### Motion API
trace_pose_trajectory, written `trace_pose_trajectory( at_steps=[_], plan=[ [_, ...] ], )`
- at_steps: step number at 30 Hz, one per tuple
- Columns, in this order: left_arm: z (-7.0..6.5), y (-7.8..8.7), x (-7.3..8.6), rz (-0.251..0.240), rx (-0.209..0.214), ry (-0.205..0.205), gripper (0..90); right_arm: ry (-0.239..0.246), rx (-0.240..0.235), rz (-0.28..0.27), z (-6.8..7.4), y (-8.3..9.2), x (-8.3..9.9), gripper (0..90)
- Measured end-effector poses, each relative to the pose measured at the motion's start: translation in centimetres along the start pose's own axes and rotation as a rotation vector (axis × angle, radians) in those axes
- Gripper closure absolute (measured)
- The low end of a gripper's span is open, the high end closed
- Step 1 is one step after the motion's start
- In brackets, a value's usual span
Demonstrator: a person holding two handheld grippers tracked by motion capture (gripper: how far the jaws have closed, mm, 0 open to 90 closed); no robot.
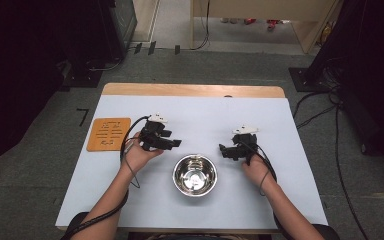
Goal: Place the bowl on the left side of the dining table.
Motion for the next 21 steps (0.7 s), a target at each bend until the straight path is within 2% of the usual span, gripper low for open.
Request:
trace_pose_trajectory(
  at_steps=[7,12,21],
  plan=[
    [-0.4,0.4,-0.3,-0.005,0.018,-0.011,41.1,-0.001,0.0,0.0,0.0,0.0,0.0,10.0],
    [-0.7,0.5,-0.4,0.002,0.025,-0.005,43.6,-0.001,0.0,0.0,0.0,0.0,0.0,10.0],
    [-1.3,0.2,-0.2,0.014,0.062,-0.013,37.1,-0.001,0.0,0.0,0.0,0.0,0.0,10.0]
  ],
)
Point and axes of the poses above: each handheld gripper's, and its own axes: y roughly backward along the jaws, x roughly out of its underside, z roughly to its left, the point moved 2 cm from there along -y, roughly forward along the jaws, and after that the axes turned 13 degrees about -z, right-handed, at the moved point
